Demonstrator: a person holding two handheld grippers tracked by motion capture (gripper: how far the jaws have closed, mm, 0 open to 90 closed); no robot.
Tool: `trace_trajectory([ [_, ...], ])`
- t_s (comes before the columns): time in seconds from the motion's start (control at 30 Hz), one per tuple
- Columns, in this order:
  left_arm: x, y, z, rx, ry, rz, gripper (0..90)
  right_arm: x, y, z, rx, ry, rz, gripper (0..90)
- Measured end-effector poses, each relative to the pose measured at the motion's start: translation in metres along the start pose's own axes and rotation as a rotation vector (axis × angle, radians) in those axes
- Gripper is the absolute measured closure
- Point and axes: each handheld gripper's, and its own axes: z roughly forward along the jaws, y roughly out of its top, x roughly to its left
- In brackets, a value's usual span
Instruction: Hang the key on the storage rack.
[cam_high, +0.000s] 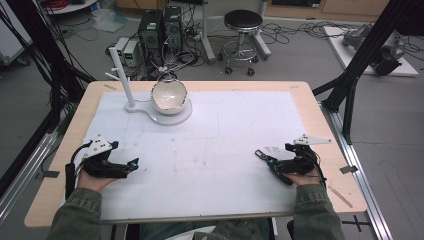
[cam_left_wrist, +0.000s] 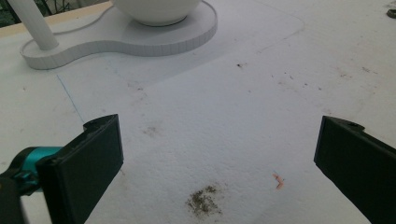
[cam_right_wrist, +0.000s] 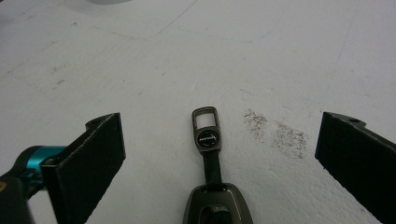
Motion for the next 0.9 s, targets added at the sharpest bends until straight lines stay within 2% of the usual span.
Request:
trace_trajectory([
  [0.3,-0.0027,-0.0004,0.0018,0.016,-0.001,0.014,1.7,-0.0011,0.0004,-0.0040,-0.002,-0.007,0.002,0.7],
  [0.9,-0.0028,-0.0001,0.0016,0.011,-0.005,0.020,1.8,0.0007,0.0006,0.0000,0.029,0.011,-0.013,0.7],
])
